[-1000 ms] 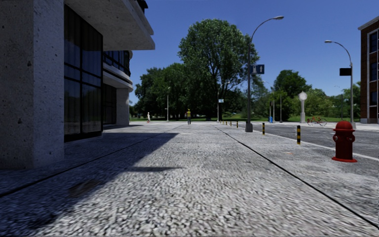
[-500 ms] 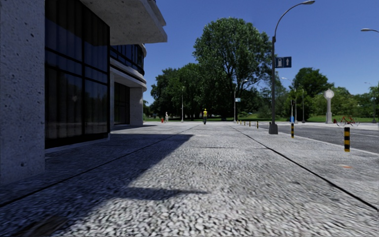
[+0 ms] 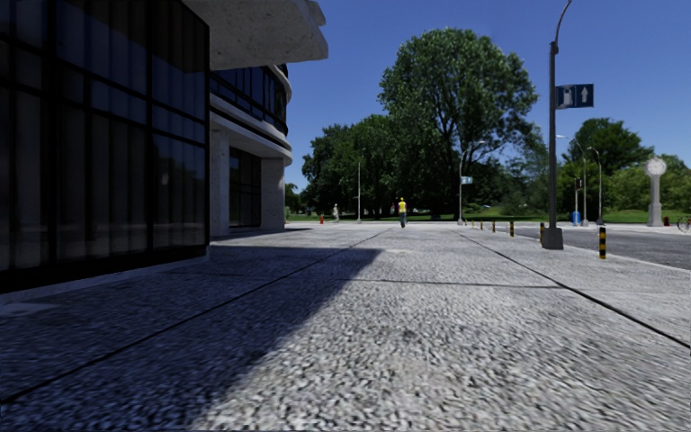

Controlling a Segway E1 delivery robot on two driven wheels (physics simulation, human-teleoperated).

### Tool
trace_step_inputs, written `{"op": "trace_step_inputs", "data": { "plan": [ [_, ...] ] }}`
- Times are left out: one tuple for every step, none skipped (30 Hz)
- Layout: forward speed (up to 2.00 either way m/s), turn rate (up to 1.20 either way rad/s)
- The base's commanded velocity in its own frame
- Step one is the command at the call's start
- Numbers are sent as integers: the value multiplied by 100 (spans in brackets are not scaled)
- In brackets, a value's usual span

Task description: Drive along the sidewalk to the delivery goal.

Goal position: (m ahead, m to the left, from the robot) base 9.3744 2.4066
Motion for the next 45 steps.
{"op": "trace_step_inputs", "data": {
  "plan": [
    [200, 29],
    [200, 29],
    [200, 29],
    [200, 29],
    [200, 29],
    [200, 29],
    [200, 29],
    [200, 29],
    [200, 29],
    [200, 29],
    [200, 29],
    [200, 29],
    [200, 29],
    [200, 29],
    [200, 29],
    [200, 29],
    [200, 29],
    [200, 29],
    [200, 29],
    [200, 29],
    [200, 29],
    [200, 29],
    [200, 29],
    [200, 29],
    [200, 29],
    [200, 29],
    [200, 21],
    [200, 10],
    [200, 3],
    [200, 0],
    [200, 0],
    [200, 0],
    [200, 0],
    [200, 0],
    [200, 0],
    [200, 0],
    [200, 0],
    [200, 0],
    [200, 0],
    [200, 0],
    [200, 0],
    [200, 0],
    [200, 0],
    [200, 0],
    [200, 0]
  ]
}}
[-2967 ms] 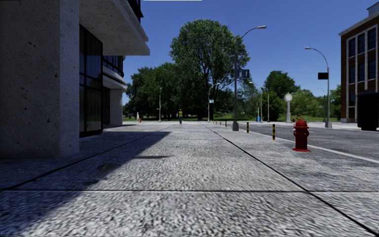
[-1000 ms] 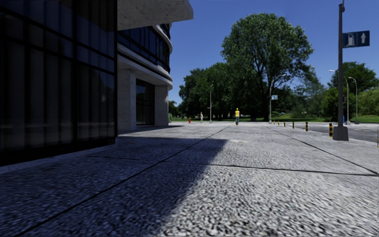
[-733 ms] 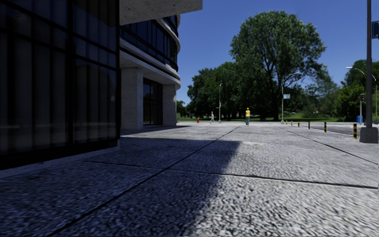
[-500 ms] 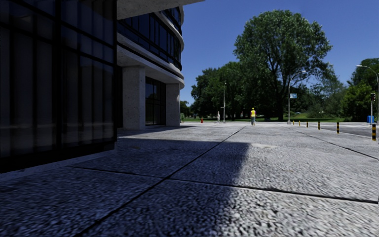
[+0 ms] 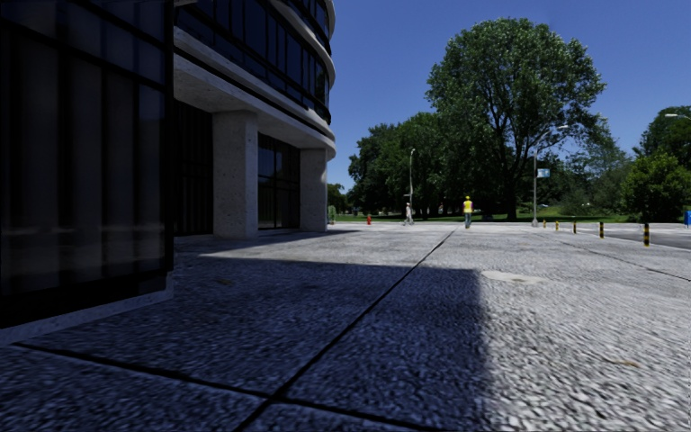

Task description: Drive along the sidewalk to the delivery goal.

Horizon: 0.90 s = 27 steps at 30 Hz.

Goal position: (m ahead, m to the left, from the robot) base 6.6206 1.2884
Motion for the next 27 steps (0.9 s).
{"op": "trace_step_inputs", "data": {
  "plan": [
    [200, 0],
    [200, 0],
    [200, 0],
    [200, 0],
    [200, 0],
    [200, 0],
    [200, 0],
    [200, 0],
    [200, 0],
    [200, 0],
    [200, 0],
    [200, 2],
    [200, 5],
    [200, 11],
    [200, 15],
    [200, 15],
    [200, 19],
    [200, 22],
    [200, 23],
    [200, 23],
    [200, 23],
    [200, 23],
    [200, 23],
    [200, 23],
    [200, 23],
    [200, 23],
    [200, 23]
  ]
}}
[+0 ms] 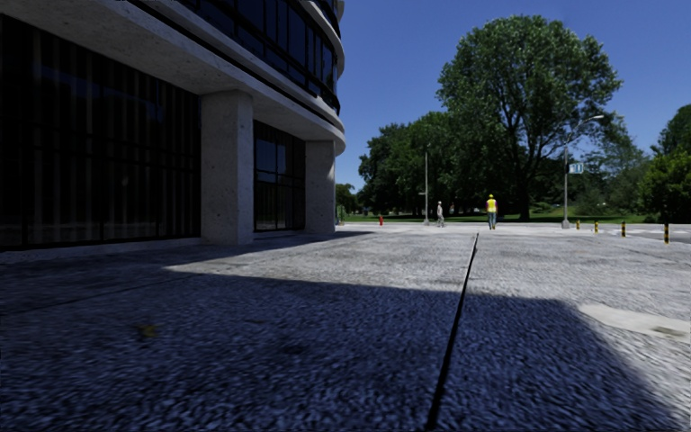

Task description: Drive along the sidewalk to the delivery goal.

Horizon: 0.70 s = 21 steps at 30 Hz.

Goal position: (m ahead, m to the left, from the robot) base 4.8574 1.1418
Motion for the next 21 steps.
{"op": "trace_step_inputs", "data": {
  "plan": [
    [200, 23],
    [200, 23],
    [200, 23],
    [200, 26],
    [200, 26],
    [200, 27],
    [200, 27],
    [200, 27],
    [200, 27],
    [200, 27],
    [200, 27],
    [200, 27],
    [200, 27],
    [200, 28],
    [200, 28],
    [200, 28],
    [200, 28],
    [200, 28],
    [200, 28],
    [200, 29],
    [200, 29]
  ]
}}
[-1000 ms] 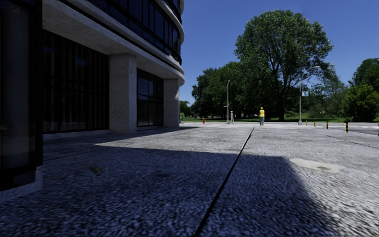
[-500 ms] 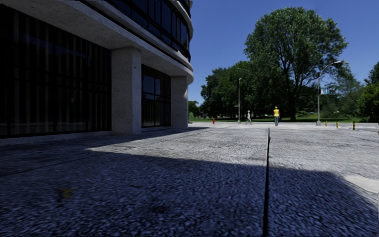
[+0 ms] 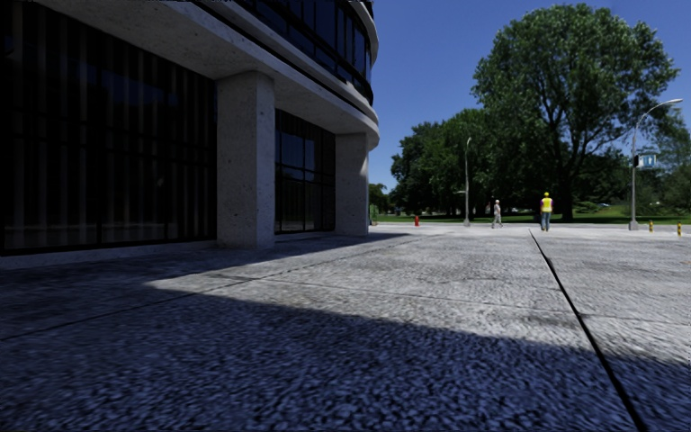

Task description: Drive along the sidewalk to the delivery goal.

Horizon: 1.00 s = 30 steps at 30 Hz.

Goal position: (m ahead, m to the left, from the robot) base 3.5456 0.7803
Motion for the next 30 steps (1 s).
{"op": "trace_step_inputs", "data": {
  "plan": [
    [200, 31],
    [200, 33],
    [200, 34],
    [200, 34],
    [200, 34],
    [200, 34],
    [200, 34],
    [200, 34],
    [200, 34],
    [200, 34],
    [200, 34],
    [200, 34],
    [200, 34],
    [200, 34],
    [200, 34],
    [200, 34],
    [200, 34],
    [200, 34],
    [200, 34],
    [200, 34],
    [200, 34],
    [200, 34],
    [200, 32],
    [200, 32],
    [200, 0],
    [200, 0],
    [200, 0],
    [200, 0],
    [200, 0],
    [200, 0]
  ]
}}
